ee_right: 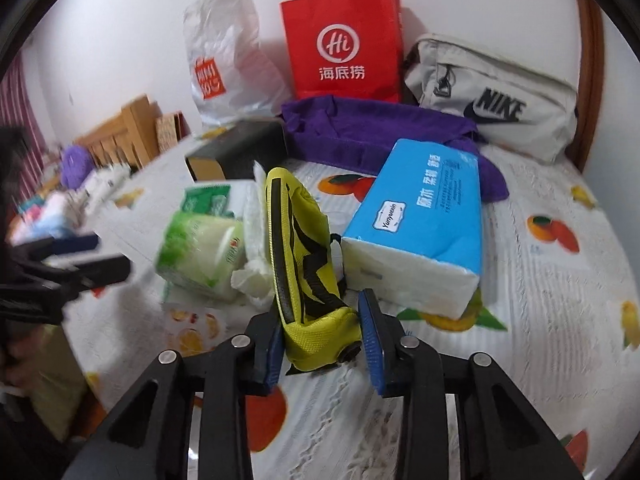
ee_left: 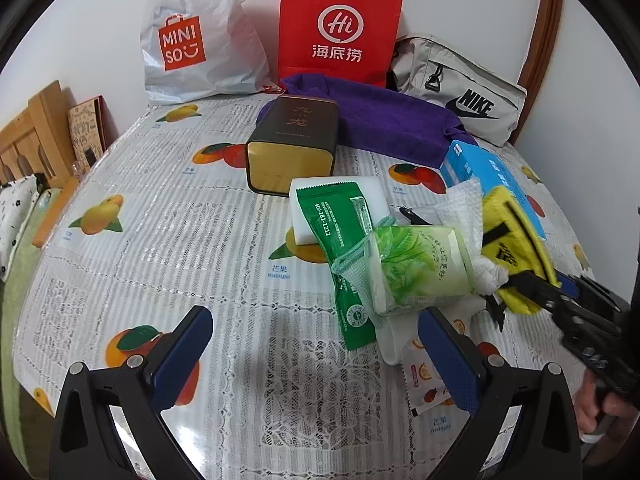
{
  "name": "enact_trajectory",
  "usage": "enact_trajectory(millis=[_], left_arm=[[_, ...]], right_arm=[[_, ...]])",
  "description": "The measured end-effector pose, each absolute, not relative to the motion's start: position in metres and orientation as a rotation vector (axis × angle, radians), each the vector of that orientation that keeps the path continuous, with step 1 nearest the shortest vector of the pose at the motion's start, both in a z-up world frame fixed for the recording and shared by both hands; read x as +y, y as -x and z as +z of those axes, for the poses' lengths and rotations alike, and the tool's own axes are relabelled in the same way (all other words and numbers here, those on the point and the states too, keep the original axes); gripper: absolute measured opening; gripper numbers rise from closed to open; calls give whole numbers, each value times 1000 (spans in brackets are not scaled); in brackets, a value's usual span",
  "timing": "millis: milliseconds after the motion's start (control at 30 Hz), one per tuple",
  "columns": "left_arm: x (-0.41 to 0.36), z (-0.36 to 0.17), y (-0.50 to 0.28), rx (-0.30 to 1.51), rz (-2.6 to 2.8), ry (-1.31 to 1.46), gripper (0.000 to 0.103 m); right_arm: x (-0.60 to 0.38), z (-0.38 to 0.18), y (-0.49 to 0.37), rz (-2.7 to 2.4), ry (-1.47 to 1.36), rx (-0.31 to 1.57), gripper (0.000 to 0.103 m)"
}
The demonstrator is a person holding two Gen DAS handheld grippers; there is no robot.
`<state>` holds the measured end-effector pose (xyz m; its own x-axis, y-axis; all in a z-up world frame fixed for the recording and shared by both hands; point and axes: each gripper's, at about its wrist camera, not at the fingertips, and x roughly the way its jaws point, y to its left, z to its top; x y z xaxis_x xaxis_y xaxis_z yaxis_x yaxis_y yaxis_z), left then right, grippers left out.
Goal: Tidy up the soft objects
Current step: 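Grasp the yellow pouch with the right tool while the left tool approaches the green wipes pack, then close the left tool on the green-leaf wipes pack and lift it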
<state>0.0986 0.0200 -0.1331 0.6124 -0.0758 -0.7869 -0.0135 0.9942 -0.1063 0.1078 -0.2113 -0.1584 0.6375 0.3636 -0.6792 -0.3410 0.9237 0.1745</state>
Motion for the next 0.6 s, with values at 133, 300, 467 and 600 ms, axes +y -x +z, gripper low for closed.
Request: enact_trajectory(millis=[133,300,467,600], left_arm=[[21,-135,-102,918,-56,126,103],[16,-136,-107,917,-85,133,103],[3,-134,-113,910,-127,126,103],[-17,-135,-121,914,-154,94,103]], right_arm=[[-217,-156,-99,388,-49,812,32],[-217,-169,-109,350,-56,863,33],[-212,-174,-122,345,-40,864,48],[-211,-174,-126,373,-54,846,26]])
